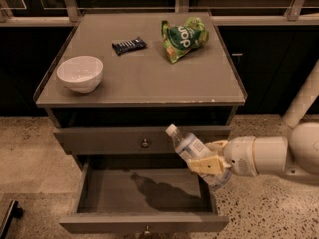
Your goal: Place blue plastic bottle into middle drawer
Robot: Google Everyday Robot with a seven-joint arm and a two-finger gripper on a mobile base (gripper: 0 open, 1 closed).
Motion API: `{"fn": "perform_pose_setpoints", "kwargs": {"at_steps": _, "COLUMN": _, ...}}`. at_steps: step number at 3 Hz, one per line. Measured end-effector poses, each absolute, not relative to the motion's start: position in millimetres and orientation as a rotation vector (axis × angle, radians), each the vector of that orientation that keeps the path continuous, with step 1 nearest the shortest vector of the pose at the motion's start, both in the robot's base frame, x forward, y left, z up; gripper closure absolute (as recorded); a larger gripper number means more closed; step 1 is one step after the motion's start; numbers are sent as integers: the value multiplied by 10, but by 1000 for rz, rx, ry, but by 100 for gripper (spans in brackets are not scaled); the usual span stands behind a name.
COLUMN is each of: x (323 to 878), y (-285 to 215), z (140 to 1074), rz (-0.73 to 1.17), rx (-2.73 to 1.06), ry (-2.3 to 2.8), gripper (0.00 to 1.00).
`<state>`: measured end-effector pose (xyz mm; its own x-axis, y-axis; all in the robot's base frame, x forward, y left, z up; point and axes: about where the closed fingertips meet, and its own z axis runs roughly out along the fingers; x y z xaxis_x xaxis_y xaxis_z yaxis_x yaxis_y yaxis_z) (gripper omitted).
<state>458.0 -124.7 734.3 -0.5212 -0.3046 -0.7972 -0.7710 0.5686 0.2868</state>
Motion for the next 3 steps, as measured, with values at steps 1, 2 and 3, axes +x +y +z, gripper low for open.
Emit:
{"fn": "perform_pose_setpoints", "kwargs": {"at_steps": 1, "x": 4437, "y": -1268, "z": 6632, "rz": 781, "rx": -751, "ry": 2221, "gripper": 100}}
{"fn": "perform_pose_setpoints", "kwargs": {"at_steps": 2, "x": 4475, "y": -1293, "z": 6561, "rz": 743, "rx": -721, "ry": 2229, "gripper": 100}}
{"fn": "perform_pose_setpoints", "kwargs": {"at_steps": 3, "x": 4416, "y": -1246, "z": 6202, "rz": 816, "rx": -690, "ry": 2302, "gripper": 100}}
